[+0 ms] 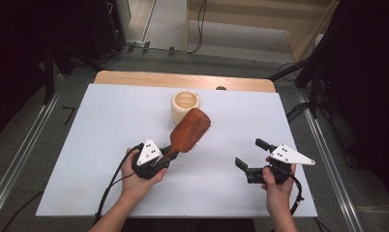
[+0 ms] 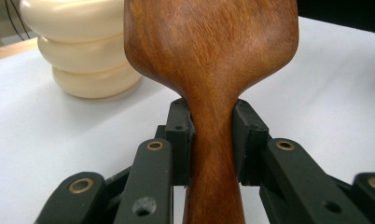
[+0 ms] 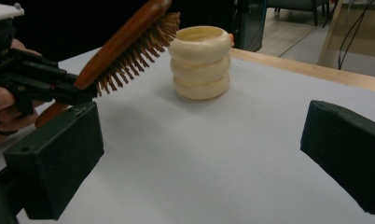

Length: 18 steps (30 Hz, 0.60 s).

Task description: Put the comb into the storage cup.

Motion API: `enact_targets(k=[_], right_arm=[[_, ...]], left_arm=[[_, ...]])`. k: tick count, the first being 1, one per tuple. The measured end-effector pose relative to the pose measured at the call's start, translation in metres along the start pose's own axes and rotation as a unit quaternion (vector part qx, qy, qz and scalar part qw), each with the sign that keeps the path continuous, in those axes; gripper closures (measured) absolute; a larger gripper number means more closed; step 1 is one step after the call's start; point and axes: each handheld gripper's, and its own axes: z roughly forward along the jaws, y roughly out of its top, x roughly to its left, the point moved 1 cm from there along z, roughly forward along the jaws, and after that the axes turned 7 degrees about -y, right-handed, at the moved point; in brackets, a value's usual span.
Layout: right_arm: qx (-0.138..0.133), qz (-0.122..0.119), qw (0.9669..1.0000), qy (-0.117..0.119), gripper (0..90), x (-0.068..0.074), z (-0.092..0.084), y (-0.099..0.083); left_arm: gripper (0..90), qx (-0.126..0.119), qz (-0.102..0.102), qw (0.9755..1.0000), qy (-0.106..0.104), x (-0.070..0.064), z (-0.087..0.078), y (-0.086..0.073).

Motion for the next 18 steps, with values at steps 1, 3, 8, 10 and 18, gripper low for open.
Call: enact_targets(k=[1, 3, 8, 10, 18], right_arm=[[-0.001, -0.001, 1.0000, 0.001, 0.0, 0.001, 0.002, 0.003], [-0.001, 0.004, 1.0000, 0.003, 0.0, 0.005, 0.005, 0.009], [-0.005, 0.005, 0.9999, 0.010, 0.0, 0.015, 0.018, 0.022], [-0.006, 0.008, 0.9998, 0.015, 0.0, 0.019, 0.023, 0.026], [-0.005, 0.020, 0.9990, 0.039, 0.0, 0.037, 0.044, 0.045]], left_arm=[[72.0, 0.000, 0.000, 1.0000, 0.000, 0.000, 0.000, -0.001], [72.0, 0.000, -0.001, 1.0000, 0.001, 0.000, 0.000, -0.001], [72.0, -0.010, -0.003, 0.9999, 0.003, 0.002, -0.003, -0.002], [72.0, -0.011, -0.003, 0.9999, 0.004, 0.002, -0.005, -0.001], [72.0, -0.026, -0.012, 0.9996, 0.010, 0.005, -0.009, -0.003]])
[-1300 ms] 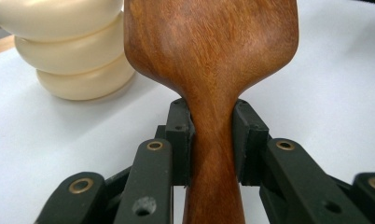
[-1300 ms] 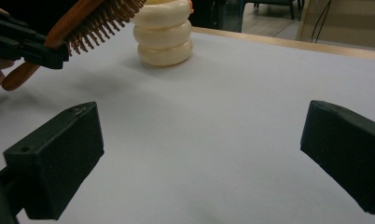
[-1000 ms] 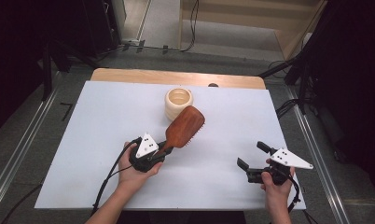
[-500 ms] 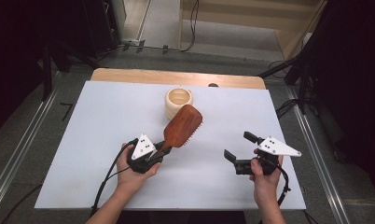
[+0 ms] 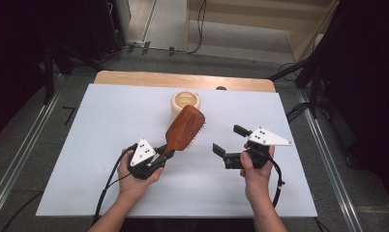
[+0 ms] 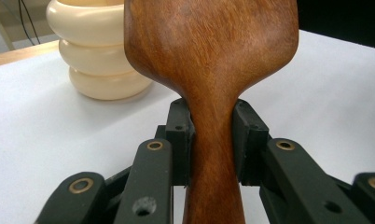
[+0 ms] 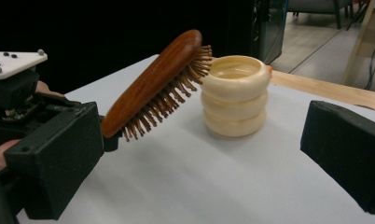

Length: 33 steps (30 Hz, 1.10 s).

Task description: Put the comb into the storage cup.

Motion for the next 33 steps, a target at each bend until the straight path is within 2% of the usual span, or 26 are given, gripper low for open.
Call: enact_targets(k=[6, 8, 12, 14, 19, 20, 22, 24, 28, 33], right_arm=[[0.012, 0.023, 0.9995, 0.017, 0.0, 0.007, 0.015, 0.007], [0.016, 0.040, 0.9986, 0.030, 0.0, 0.011, 0.023, 0.012], [0.014, 0.054, 0.9974, 0.045, 0.0, 0.018, 0.033, 0.016], [0.015, 0.066, 0.9967, 0.044, 0.0, 0.022, 0.038, 0.018], [0.019, 0.076, 0.9956, 0.052, 0.0, 0.029, 0.048, 0.018], [0.024, 0.087, 0.9945, 0.053, 0.0, 0.032, 0.052, 0.018], [0.027, 0.090, 0.9941, 0.054, 0.0, 0.034, 0.056, 0.017], [0.031, 0.098, 0.9939, 0.039, 0.0, 0.036, 0.059, 0.018], [0.040, 0.109, 0.9927, 0.034, 0.0, 0.038, 0.063, 0.018], [0.050, 0.148, 0.9867, 0.044, 0.0, 0.037, 0.071, 0.018]], left_arm=[[72.0, -0.011, 0.001, 0.9999, 0.001, -0.001, -0.003, 0.002], [72.0, -0.015, 0.004, 0.9999, 0.003, -0.002, -0.004, 0.003], [72.0, -0.014, 0.006, 0.9999, 0.000, -0.003, -0.004, 0.003], [72.0, -0.015, 0.008, 0.9999, 0.001, -0.005, -0.003, 0.003], [72.0, -0.016, 0.012, 0.9998, -0.001, -0.006, -0.003, 0.003], [72.0, -0.020, 0.012, 0.9997, -0.001, -0.007, -0.002, 0.003], [72.0, -0.021, 0.014, 0.9997, 0.002, -0.009, -0.002, 0.003], [72.0, -0.024, 0.014, 0.9996, 0.000, -0.011, -0.002, 0.003], [71.9, -0.026, 0.019, 0.9995, -0.001, -0.013, -0.002, 0.004], [72.0, -0.034, 0.021, 0.9992, 0.000, -0.015, -0.004, 0.006]])
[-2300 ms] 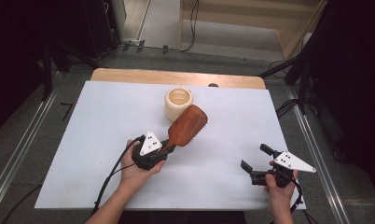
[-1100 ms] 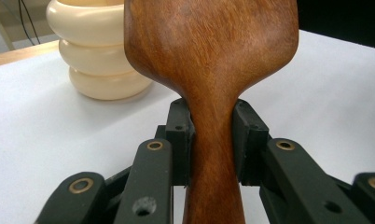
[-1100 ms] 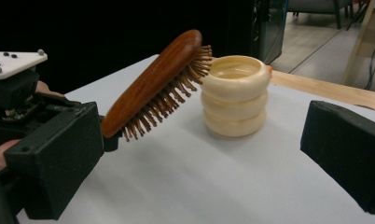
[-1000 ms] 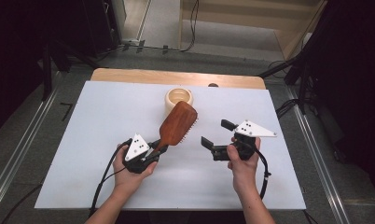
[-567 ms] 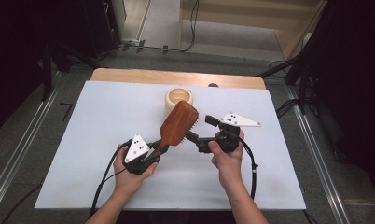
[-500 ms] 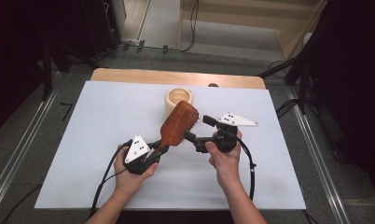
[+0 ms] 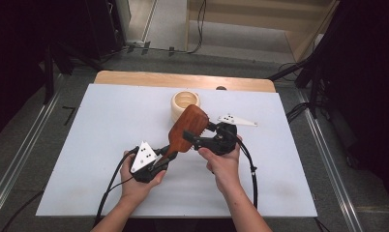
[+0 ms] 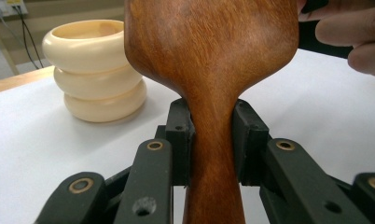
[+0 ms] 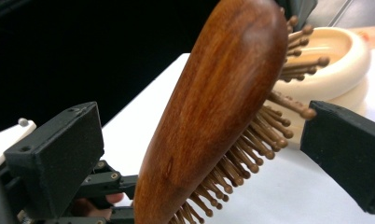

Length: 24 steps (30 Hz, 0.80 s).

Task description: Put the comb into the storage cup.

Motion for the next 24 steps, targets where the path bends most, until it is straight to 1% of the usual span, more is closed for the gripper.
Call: enact_targets(k=[2, 5, 7, 9, 12, 14, 16, 18, 20, 21, 22, 24], right_arm=[[0.002, 0.013, 0.9999, 0.003, 2.9, 0.002, 0.002, 0.000], [0.007, 0.012, 0.9999, 0.005, 7.4, 0.006, 0.006, 0.000], [0.010, 0.019, 0.9998, 0.003, 11.8, 0.007, 0.007, 0.000], [0.013, 0.022, 0.9997, 0.006, 13.7, 0.009, 0.010, 0.000], [0.014, 0.028, 0.9995, 0.006, 19.0, 0.010, 0.013, -0.001], [0.013, 0.035, 0.9993, 0.008, 22.9, 0.010, 0.014, -0.001], [0.010, 0.044, 0.9989, 0.010, 27.1, 0.009, 0.014, -0.001], [0.008, 0.051, 0.9986, 0.014, 29.0, 0.008, 0.014, 0.000], [0.008, 0.057, 0.9983, 0.011, 31.2, 0.007, 0.015, 0.000], [0.011, 0.063, 0.9979, 0.011, 31.7, 0.007, 0.015, 0.000], [0.013, 0.068, 0.9976, 0.011, 32.7, 0.006, 0.016, 0.000], [0.016, 0.071, 0.9973, 0.014, 36.1, 0.006, 0.018, -0.001]], left_arm=[[71.9, -0.001, 0.001, 1.0000, 0.000, 0.000, -0.001, 0.000], [71.9, -0.001, 0.003, 1.0000, 0.001, 0.000, -0.001, 0.000], [71.9, -0.003, 0.005, 1.0000, 0.001, -0.001, -0.001, 0.000], [71.9, -0.006, 0.006, 1.0000, 0.002, -0.002, -0.001, 0.000], [72.0, -0.007, 0.009, 0.9999, 0.004, -0.002, -0.001, 0.000], [71.9, -0.010, 0.006, 0.9999, 0.006, -0.001, -0.002, 0.000], [71.9, -0.011, 0.007, 0.9999, 0.007, 0.000, -0.003, 0.000], [71.9, -0.013, 0.008, 0.9999, 0.007, 0.000, -0.004, 0.000], [71.9, -0.016, 0.010, 0.9998, 0.004, -0.001, -0.003, 0.000], [71.9, -0.016, 0.010, 0.9998, 0.004, -0.001, -0.003, 0.000], [71.9, -0.017, 0.015, 0.9997, 0.003, -0.003, -0.002, 0.000], [71.9, -0.016, 0.018, 0.9997, 0.003, -0.005, -0.001, 0.000]])
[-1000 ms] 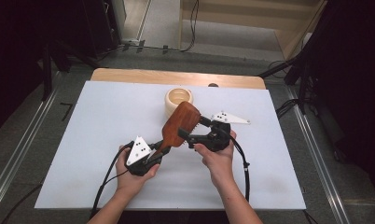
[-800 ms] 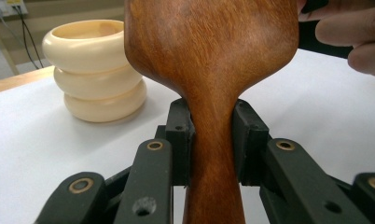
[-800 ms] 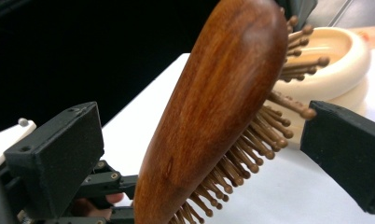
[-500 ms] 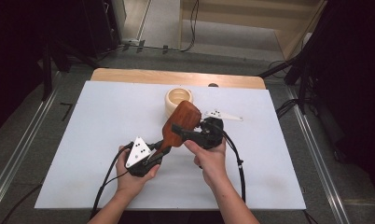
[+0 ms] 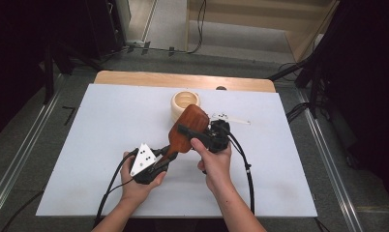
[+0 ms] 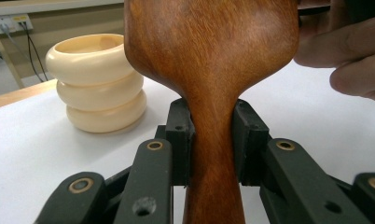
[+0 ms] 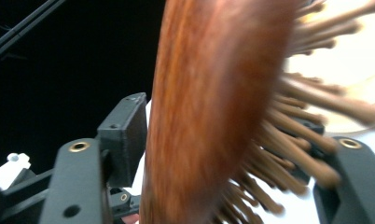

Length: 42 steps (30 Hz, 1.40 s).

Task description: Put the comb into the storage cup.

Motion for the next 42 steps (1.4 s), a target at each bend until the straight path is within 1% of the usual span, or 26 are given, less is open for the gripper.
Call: enact_targets(k=[1, 4, 6, 7, 9, 10, 13, 15, 16, 18, 20, 22, 24, 25, 26, 28, 29, 30, 35, 36, 37, 38, 39, 42], right_arm=[[-0.002, 0.000, 1.0000, -0.002, 36.9, 0.000, 0.000, -0.001], [-0.002, 0.016, 0.9997, 0.018, 39.7, -0.003, 0.001, -0.002], [-0.003, 0.022, 0.9994, 0.027, 41.7, -0.004, 0.001, -0.003], [-0.005, 0.021, 0.9992, 0.032, 42.5, -0.005, 0.001, -0.003], [-0.006, 0.018, 0.9992, 0.035, 43.7, -0.005, 0.001, -0.004], [-0.007, 0.012, 0.9988, 0.047, 46.6, -0.005, 0.001, -0.005], [-0.008, -0.002, 0.9983, 0.059, 49.5, -0.003, 0.000, -0.005], [-0.007, 0.000, 0.9981, 0.060, 51.0, -0.003, 0.000, -0.004], [-0.009, -0.003, 0.9982, 0.059, 51.4, -0.003, 0.000, -0.004], [-0.014, -0.017, 0.9985, 0.049, 52.0, -0.003, -0.002, -0.004], [-0.017, -0.027, 0.9984, 0.047, 52.4, -0.003, -0.004, -0.003], [-0.023, -0.040, 0.9978, 0.047, 52.6, -0.002, -0.006, -0.002], [-0.027, -0.056, 0.9973, 0.040, 52.6, 0.000, -0.007, -0.001], [-0.027, -0.056, 0.9973, 0.040, 52.6, 0.000, -0.007, -0.001], [-0.034, -0.067, 0.9965, 0.036, 52.6, 0.001, -0.009, -0.001], [-0.036, -0.074, 0.9961, 0.034, 52.6, 0.002, -0.009, -0.001], [-0.036, -0.080, 0.9957, 0.029, 52.6, 0.003, -0.009, 0.000], [-0.039, -0.083, 0.9955, 0.023, 52.6, 0.003, -0.010, 0.000], [-0.049, -0.096, 0.9940, 0.017, 52.7, 0.003, -0.011, 0.001], [-0.049, -0.097, 0.9939, 0.017, 52.6, 0.003, -0.011, 0.001], [-0.050, -0.098, 0.9938, 0.015, 52.6, 0.003, -0.011, 0.001], [-0.050, -0.098, 0.9938, 0.015, 52.6, 0.003, -0.011, 0.001], [-0.052, -0.105, 0.9929, 0.016, 52.7, 0.003, -0.012, 0.002], [-0.057, -0.113, 0.9918, 0.018, 52.6, 0.002, -0.013, 0.004]], left_arm=[[71.9, 0.000, -0.001, 1.0000, 0.000, 0.000, 0.000, 0.000], [71.9, 0.001, 0.001, 1.0000, -0.001, 0.001, 0.000, -0.001], [71.9, 0.001, 0.001, 1.0000, 0.000, 0.001, 0.000, -0.002], [71.8, 0.001, -0.001, 1.0000, -0.006, 0.002, 0.001, -0.002], [71.8, 0.001, -0.003, 1.0000, -0.008, 0.002, 0.002, -0.003], [71.7, 0.001, -0.004, 0.9999, -0.013, 0.003, 0.003, -0.004], [71.3, -0.002, -0.012, 0.9997, -0.023, 0.005, 0.003, -0.005], [70.2, -0.002, -0.023, 0.9993, -0.031, 0.007, 0.003, -0.004], [67.4, -0.004, -0.027, 0.9992, -0.030, 0.007, 0.002, -0.004], [58.5, -0.007, -0.035, 0.9990, -0.027, 0.010, 0.001, -0.003], [43.8, -0.006, -0.045, 0.9987, -0.020, 0.011, 0.000, -0.002], [29.7, -0.001, -0.058, 0.9981, -0.019, 0.014, 0.000, -0.003], [17.1, 0.006, -0.064, 0.9979, -0.014, 0.015, -0.001, -0.004], [11.7, 0.006, -0.064, 0.9979, -0.014, 0.015, -0.001, -0.004], [8.0, 0.006, -0.067, 0.9977, -0.005, 0.016, -0.003, -0.005], [3.5, 0.007, -0.070, 0.9975, -0.004, 0.017, -0.005, -0.005], [0.0, 0.014, -0.070, 0.9974, -0.006, 0.019, -0.007, -0.006], [0.0, 0.012, -0.067, 0.9976, -0.001, 0.019, -0.009, -0.007], [0.0, 0.003, -0.081, 0.9967, 0.002, 0.026, -0.021, -0.013], [0.0, 0.003, -0.081, 0.9967, 0.002, 0.026, -0.021, -0.013], [0.0, 0.003, -0.084, 0.9965, 0.008, 0.030, -0.026, -0.016], [0.0, 0.003, -0.084, 0.9965, 0.008, 0.030, -0.026, -0.016], [0.0, 0.006, -0.084, 0.9963, 0.015, 0.032, -0.030, -0.018], [0.0, 0.006, -0.089, 0.9959, 0.019, 0.037, -0.037, -0.024]])
